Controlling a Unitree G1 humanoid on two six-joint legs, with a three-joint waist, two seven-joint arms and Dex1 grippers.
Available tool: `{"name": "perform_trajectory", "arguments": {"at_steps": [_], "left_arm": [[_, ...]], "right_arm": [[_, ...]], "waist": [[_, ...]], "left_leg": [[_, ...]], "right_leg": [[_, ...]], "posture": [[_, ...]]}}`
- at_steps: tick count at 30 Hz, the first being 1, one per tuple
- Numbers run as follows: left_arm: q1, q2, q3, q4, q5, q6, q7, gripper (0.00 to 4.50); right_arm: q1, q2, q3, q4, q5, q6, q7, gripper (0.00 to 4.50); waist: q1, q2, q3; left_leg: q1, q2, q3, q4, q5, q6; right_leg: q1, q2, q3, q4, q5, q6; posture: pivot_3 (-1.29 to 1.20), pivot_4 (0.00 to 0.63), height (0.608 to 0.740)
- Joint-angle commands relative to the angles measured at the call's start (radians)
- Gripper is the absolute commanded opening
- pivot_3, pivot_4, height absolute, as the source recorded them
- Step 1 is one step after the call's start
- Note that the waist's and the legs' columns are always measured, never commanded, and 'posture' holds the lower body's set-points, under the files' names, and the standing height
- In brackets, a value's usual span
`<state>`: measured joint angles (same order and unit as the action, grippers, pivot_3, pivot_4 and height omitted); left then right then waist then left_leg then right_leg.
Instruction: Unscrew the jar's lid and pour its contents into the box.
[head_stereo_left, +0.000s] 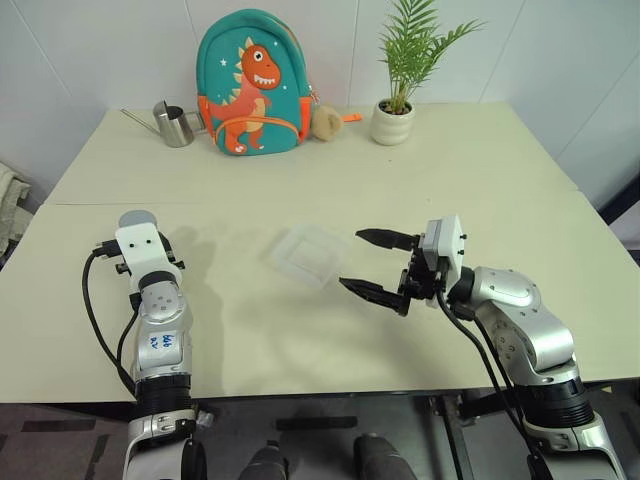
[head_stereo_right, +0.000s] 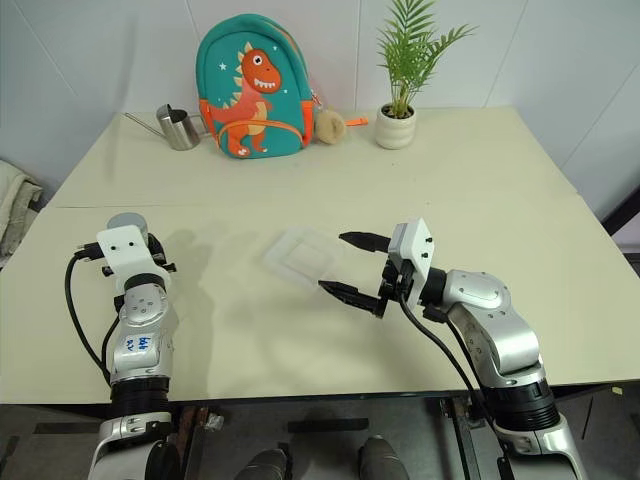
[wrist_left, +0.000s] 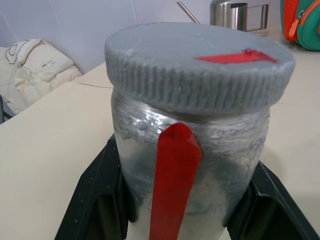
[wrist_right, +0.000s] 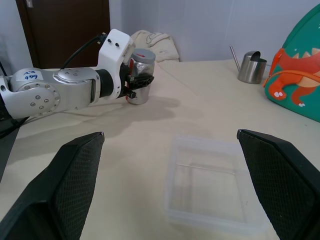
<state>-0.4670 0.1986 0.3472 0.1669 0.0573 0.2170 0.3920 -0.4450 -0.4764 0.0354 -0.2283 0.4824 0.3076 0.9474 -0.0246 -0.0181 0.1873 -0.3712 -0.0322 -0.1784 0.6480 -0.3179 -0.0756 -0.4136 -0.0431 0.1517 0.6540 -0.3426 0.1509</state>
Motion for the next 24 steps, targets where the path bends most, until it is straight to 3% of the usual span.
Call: {"name": "perform_trajectory", "arguments": {"at_steps": [1, 5, 7, 9, 15, 20, 24], "left_arm": [[-0.009, 0.034, -0.044, -0.087, -0.003, 0.034, -0.079, 1.9], [-0.015, 0.089, -0.078, -0.134, -0.089, 0.04, -0.283, 1.9], [-0.027, 0.114, -0.078, -0.172, -0.209, 0.048, -0.444, 1.9], [-0.042, 0.142, -0.079, -0.263, -0.428, 0.136, -0.674, 1.9], [-0.086, 0.295, -0.182, -0.393, -0.654, 0.4, -0.983, 1.9], [-0.079, 0.314, -0.298, -0.396, -0.667, 0.421, -1.124, 1.9], [-0.049, 0.285, -0.351, -0.369, -0.622, 0.373, -1.136, 1.9]], "right_arm": [[0.007, 0.007, -0.017, -0.011, -0.002, -0.021, -0.02, 4.5], [0.028, -0.009, -0.038, -0.022, -0.005, 0.001, -0.053, 4.5], [0.038, -0.025, -0.049, -0.028, -0.008, 0.005, -0.063, 4.5], [0.039, -0.037, -0.064, -0.039, 0.003, 0.024, -0.078, 4.5], [0.023, -0.074, -0.07, -0.1, 0.037, 0.123, -0.1, 4.5], [-0.037, -0.068, -0.048, -0.148, 0.079, 0.198, -0.115, 4.5], [-0.081, -0.058, -0.04, -0.165, 0.11, 0.266, -0.138, 4.5]], "waist": [[0.001, 0.0, 0.0], [0.001, 0.0, 0.0], [-0.001, 0.0, 0.0], [-0.001, 0.0, 0.0], [-0.005, 0.0, 0.0], [-0.006, 0.0, 0.0], [-0.004, 0.0, 0.0]], "left_leg": [[0.0, 0.0, 0.0, 0.0, 0.0, 0.0], [0.0, 0.0, 0.0, 0.0, 0.0, 0.0], [0.0, 0.0, -0.001, -0.001, 0.0, 0.0], [-0.001, 0.0, 0.0, -0.001, 0.0, 0.0], [-0.001, 0.001, -0.001, -0.001, 0.0, 0.0], [-0.001, 0.001, -0.001, -0.001, 0.0, 0.0], [-0.001, 0.001, -0.001, -0.001, 0.0, 0.0]], "right_leg": [[0.0, 0.0, 0.0, 0.0, 0.0, 0.0], [0.0, 0.0, 0.0, 0.0, 0.0, 0.0], [0.0, 0.0, -0.001, 0.0, 0.0, 0.0], [0.0, 0.0, 0.0, -0.001, 0.0, 0.0], [0.0, 0.0, -0.001, 0.0, 0.0, 0.0], [0.0, 0.0, -0.001, -0.001, 0.0, 0.0], [0.0, 0.001, -0.001, -0.001, 0.0, 0.0]], "posture": [[0.0, 0.15, 0.74], [0.0, 0.15, 0.74], [0.0, 0.15, 0.74], [0.0, 0.15, 0.74], [0.0, 0.15, 0.74], [0.0, 0.15, 0.74], [0.0, 0.15, 0.74]]}}
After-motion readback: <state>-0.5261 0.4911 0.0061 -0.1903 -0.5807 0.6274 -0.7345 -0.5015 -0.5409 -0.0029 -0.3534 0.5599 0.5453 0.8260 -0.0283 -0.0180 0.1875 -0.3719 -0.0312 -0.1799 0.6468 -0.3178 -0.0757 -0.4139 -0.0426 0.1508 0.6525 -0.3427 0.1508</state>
